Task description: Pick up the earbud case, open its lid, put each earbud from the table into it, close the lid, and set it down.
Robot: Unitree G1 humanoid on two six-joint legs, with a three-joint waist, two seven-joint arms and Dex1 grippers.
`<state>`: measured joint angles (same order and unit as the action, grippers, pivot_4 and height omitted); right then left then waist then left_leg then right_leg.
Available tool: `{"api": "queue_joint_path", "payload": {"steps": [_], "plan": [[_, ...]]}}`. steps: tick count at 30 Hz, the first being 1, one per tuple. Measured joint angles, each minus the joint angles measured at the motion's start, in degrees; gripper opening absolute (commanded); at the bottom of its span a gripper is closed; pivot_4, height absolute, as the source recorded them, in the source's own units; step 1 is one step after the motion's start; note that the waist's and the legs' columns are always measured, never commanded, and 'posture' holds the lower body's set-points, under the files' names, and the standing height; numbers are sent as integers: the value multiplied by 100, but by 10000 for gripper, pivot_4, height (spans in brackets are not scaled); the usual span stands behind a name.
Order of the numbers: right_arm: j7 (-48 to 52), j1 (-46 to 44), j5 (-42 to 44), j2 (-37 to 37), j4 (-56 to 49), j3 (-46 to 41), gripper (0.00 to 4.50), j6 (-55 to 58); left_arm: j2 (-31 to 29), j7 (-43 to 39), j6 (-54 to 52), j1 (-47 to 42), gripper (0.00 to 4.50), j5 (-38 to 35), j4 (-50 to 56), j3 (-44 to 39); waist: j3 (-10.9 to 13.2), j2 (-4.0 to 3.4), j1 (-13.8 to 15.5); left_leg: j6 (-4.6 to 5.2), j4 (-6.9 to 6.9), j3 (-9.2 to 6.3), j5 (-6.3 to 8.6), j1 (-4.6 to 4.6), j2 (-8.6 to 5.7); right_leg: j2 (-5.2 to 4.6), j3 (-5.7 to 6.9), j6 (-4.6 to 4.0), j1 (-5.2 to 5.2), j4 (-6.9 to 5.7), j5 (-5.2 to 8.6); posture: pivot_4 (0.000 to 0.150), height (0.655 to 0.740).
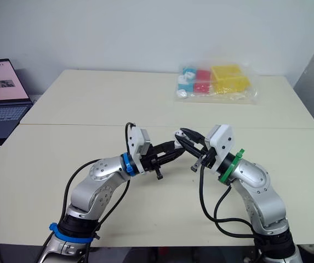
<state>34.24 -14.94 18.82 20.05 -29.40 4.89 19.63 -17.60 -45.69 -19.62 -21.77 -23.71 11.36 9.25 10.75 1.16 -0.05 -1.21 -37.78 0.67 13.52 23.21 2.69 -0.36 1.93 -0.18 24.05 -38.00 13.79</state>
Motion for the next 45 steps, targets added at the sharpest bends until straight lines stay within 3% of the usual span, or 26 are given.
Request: {"api": "queue_joint_path", "payload": {"steps": [20, 26, 36, 42, 45], "plan": [[-223, 281, -126, -80, 4, 235, 4424, -78, -3, 7, -100, 4, 7920, 2, 2, 23, 0, 0, 0, 0, 1, -2, 0, 0, 0, 0, 1, 0, 0, 0, 0, 1500, 7359], [-205, 287, 14, -24, -123, 250, 25008, 119, 1, 65, -122, 1, 7919, 5, 2, 6, 0, 0, 1, 0, 1, -3, 0, 0, 0, 0, 2, 0, 0, 0, 0, 1500, 7359], [-197, 276, 205, 319, -427, 1, 25069, 489, 0, 68, -116, 1, 7919, 1, 43, 6, 0, 0, 2, 0, 1, -2, 0, 2, 0, 0, 2, 0, 0, 2, 0, 1500, 7359], [72, 273, 1096, 1018, -1150, -673, 25069, 983, -29, 50, -90, 34, 7919, 5, 56, 2, 0, 0, 3, 0, 2, -4, 0, 4, 0, -1, 4, 0, 1, 6, 0, 1500, 7359], [58, -335, 1542, 1371, -1034, -913, 25069, 1518, -54, -23, 19, 77, 7919, 20, 54, 7, 1, -1, -17, 0, -1, 5, 0, -2, -1, -1, 3, -1, 3, -2, -1, 1500, 7359]]}}
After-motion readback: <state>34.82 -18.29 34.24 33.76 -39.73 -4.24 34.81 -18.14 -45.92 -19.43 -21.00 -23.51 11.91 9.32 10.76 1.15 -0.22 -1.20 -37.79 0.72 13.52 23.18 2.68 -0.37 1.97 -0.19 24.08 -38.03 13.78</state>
